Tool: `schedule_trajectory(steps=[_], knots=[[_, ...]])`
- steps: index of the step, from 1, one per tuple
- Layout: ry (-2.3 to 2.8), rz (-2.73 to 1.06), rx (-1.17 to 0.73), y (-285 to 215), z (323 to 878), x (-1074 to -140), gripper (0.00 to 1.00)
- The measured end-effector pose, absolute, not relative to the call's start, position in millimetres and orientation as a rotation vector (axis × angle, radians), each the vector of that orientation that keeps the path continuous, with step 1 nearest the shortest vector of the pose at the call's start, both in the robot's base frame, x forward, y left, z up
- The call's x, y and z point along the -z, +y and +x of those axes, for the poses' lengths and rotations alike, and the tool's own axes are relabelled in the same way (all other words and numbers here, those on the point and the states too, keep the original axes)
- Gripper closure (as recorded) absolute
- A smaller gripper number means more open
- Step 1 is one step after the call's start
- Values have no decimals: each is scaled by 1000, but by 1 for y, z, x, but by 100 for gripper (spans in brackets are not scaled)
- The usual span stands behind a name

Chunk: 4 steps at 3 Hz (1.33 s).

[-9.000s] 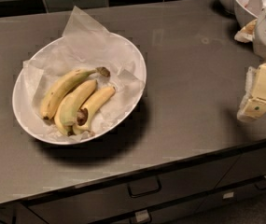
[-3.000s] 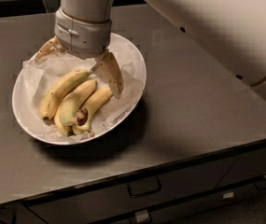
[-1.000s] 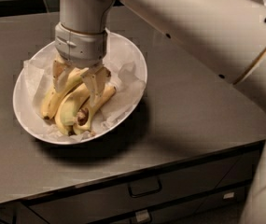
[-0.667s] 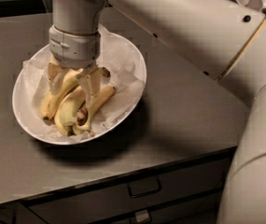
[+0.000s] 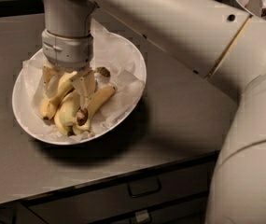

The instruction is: Pick banana from white bowl

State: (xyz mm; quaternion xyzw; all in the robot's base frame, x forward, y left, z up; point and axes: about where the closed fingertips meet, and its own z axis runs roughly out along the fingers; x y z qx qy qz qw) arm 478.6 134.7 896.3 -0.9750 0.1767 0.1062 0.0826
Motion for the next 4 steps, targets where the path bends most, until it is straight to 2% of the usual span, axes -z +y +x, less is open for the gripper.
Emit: schedule_trajectory(steps=[2,4], knots=[[558,-2920,-324,131,478,-895,49],[569,-2942,-334,133,478,-892,49]])
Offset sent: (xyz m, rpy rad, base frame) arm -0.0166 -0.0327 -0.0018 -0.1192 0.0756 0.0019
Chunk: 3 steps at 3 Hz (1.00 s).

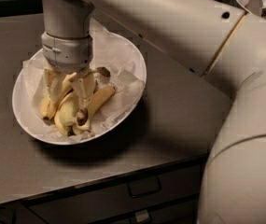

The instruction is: Pick banana from white bowl

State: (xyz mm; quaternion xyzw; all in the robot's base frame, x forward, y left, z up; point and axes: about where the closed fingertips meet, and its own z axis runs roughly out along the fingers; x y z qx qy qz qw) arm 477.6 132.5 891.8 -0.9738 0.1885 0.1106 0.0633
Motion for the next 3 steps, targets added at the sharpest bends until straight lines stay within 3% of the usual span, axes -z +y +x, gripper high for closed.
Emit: schedule_trajectory(steps=[3], knots=[[636,-2972,-316,142,484,-887,49]])
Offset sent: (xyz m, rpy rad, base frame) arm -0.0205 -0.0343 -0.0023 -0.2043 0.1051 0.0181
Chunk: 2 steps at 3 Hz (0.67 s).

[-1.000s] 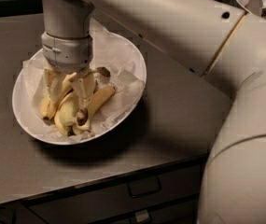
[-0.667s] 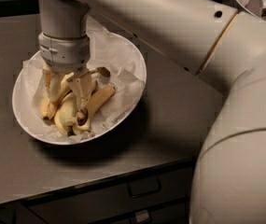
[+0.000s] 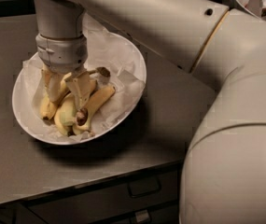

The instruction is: Pick banana from white bowl

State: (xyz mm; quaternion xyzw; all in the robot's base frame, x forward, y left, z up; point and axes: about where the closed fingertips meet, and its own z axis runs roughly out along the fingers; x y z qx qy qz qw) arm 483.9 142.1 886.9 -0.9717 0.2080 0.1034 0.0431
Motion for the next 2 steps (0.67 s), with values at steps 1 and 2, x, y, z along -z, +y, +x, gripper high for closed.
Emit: schedule_trajectory(steps=[1,2], knots=[[688,-2976,-306,136,484,-887,49],[739,-2982,-303,128,482,-885,49]])
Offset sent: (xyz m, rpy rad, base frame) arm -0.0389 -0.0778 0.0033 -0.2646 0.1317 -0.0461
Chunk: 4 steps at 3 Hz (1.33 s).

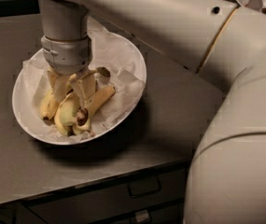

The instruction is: Pick banana from white bowl

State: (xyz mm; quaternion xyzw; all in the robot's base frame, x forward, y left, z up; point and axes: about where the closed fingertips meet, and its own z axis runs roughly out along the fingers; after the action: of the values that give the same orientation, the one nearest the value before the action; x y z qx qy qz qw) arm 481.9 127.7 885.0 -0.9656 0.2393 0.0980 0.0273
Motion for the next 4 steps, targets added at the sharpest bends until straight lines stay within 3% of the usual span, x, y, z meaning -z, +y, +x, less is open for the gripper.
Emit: schedule_trajectory(steps=[3,4], knots=[[755,-3012,-326,128,482,-874,49],[742,-3036,-327,135,488,-872,71]])
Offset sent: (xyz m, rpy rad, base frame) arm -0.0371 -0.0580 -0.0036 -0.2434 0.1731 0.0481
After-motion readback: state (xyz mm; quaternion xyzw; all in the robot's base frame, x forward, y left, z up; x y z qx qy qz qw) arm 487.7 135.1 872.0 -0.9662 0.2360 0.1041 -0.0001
